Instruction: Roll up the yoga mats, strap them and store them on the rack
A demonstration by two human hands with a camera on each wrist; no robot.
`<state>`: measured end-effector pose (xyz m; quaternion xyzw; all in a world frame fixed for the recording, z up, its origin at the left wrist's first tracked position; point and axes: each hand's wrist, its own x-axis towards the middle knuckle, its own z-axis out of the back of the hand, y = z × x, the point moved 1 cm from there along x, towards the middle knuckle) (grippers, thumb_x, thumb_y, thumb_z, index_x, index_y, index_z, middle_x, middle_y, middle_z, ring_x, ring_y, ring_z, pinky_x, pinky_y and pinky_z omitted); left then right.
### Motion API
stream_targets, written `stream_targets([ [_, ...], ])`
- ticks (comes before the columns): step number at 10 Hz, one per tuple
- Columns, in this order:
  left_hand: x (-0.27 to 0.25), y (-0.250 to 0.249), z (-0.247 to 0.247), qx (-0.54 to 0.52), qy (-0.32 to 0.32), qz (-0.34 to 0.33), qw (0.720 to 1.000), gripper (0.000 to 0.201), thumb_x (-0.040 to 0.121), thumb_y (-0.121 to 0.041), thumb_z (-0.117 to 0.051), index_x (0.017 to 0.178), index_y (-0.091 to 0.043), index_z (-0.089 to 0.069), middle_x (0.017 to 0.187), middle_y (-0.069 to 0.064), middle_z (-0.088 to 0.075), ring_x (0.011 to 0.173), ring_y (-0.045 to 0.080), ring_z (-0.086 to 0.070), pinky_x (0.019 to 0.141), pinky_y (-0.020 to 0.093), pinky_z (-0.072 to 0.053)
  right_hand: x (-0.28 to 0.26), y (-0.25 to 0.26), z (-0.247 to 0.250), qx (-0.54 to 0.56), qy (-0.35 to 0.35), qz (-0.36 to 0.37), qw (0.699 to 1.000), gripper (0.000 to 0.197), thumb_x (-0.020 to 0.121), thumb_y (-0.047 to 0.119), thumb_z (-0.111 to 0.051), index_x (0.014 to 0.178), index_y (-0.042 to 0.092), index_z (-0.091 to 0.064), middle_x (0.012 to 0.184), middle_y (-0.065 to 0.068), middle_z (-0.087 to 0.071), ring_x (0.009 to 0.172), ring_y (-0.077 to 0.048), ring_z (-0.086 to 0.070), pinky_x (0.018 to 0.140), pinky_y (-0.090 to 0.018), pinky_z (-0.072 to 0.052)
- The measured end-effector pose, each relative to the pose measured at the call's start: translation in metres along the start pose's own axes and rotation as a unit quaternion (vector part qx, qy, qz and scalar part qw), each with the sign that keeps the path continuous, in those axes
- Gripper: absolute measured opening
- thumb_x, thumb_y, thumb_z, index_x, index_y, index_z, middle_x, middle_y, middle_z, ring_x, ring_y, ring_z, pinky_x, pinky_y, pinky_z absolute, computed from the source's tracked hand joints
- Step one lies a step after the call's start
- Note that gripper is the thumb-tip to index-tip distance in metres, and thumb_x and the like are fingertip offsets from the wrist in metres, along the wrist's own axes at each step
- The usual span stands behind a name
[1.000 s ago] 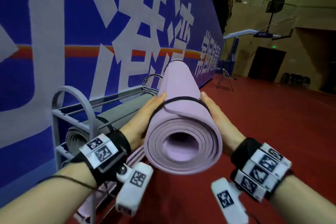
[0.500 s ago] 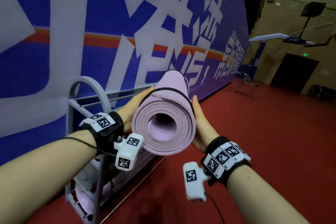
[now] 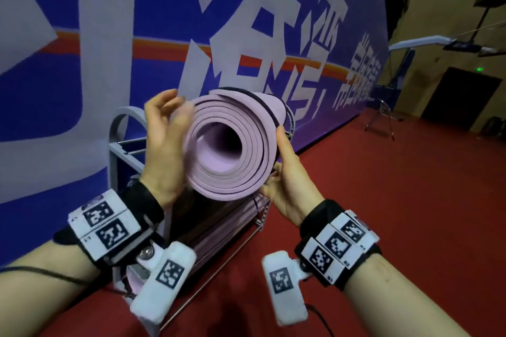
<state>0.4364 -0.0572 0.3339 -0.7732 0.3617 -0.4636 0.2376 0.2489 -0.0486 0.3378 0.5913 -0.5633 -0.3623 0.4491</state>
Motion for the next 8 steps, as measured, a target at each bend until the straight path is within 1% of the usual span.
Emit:
stream_targets([
  [1,0.000,-0.004,0.004,0.201,0.028,-0.086,0.975,0.055,0.069,-0.018,-0.063,0.118,-0.026,-0.039,0.118,0.001,-0.050,0.114,0.012,-0.053,0.100,0.032,-0.046,0.004,-0.012,-0.013,0.050,-0.039,0.007,0.998,0.063,0.090,0.052,-0.059,0.138,0.012,-0.047,0.131,-0.015,-0.060,0.113,-0.028,-0.065,0.080,-0.044,-0.059],
  [2,0.024,-0.009,0.004,0.319,-0.038,-0.132,0.938,0.044,0.069,-0.016,-0.054,0.113,-0.016,-0.045,0.112,0.001,-0.043,0.112,0.028,-0.046,0.098,0.040,-0.040,0.006,-0.022,-0.019,0.057,-0.026,0.008,0.998,0.055,0.097,0.045,-0.054,0.146,0.027,-0.038,0.146,0.001,-0.049,0.129,-0.025,-0.053,0.103,-0.045,-0.047],
  [3,0.066,-0.029,-0.003,0.338,-0.045,-0.162,0.926,0.044,0.072,-0.014,-0.052,0.115,-0.009,-0.050,0.111,0.004,-0.037,0.109,0.024,-0.046,0.099,0.027,-0.037,0.003,-0.022,-0.007,-0.017,-0.038,-0.005,0.999,0.049,0.098,0.037,-0.053,0.144,0.026,-0.040,0.144,0.003,-0.047,0.132,-0.026,-0.047,0.104,-0.042,-0.044],
  [4,0.130,-0.055,0.005,0.337,-0.082,-0.137,0.928,0.048,0.076,-0.013,-0.058,0.124,-0.013,-0.056,0.119,0.004,-0.044,0.105,0.014,-0.052,0.097,0.012,-0.038,-0.005,-0.015,0.028,-0.043,-0.120,0.013,0.992,0.041,0.098,0.024,-0.055,0.137,0.021,-0.045,0.129,-0.005,-0.059,0.110,-0.022,-0.060,0.082,-0.033,-0.050],
  [5,0.168,-0.059,0.037,0.356,-0.136,-0.117,0.917,0.046,0.073,-0.027,-0.059,0.118,-0.018,-0.066,0.113,0.004,-0.066,0.098,0.015,-0.062,0.094,0.024,-0.047,-0.023,-0.009,0.061,-0.055,-0.164,0.024,0.985,0.022,0.098,0.017,-0.054,0.119,0.023,-0.055,0.108,-0.003,-0.067,0.094,-0.019,-0.064,0.078,-0.032,-0.049],
  [6,0.157,-0.036,0.086,0.436,-0.150,-0.084,0.883,0.041,0.074,-0.035,-0.050,0.108,-0.018,-0.066,0.094,0.015,-0.066,0.083,0.028,-0.056,0.081,0.035,-0.046,-0.039,-0.010,0.085,-0.113,-0.187,0.018,0.976,0.019,0.097,0.013,-0.054,0.114,0.021,-0.057,0.096,-0.002,-0.068,0.086,-0.018,-0.064,0.077,-0.032,-0.046],
  [7,0.149,-0.021,0.115,0.478,-0.164,-0.049,0.862,0.049,0.080,-0.032,-0.049,0.127,-0.026,-0.062,0.122,0.018,-0.063,0.115,0.036,-0.055,0.099,0.033,-0.040,-0.046,-0.008,0.093,-0.136,-0.184,0.022,0.973,0.024,0.096,0.009,-0.055,0.119,0.017,-0.057,0.096,-0.004,-0.068,0.084,-0.018,-0.065,0.073,-0.030,-0.046],
  [8,0.148,-0.029,0.106,0.457,-0.260,-0.049,0.849,0.042,0.082,-0.020,-0.041,0.114,-0.018,-0.069,0.130,0.015,-0.052,0.120,0.032,-0.049,0.102,0.023,-0.033,-0.045,-0.004,0.098,-0.134,-0.205,0.030,0.969,0.021,0.096,0.006,-0.054,0.115,0.016,-0.057,0.094,-0.004,-0.067,0.081,-0.018,-0.064,0.072,-0.030,-0.046],
])
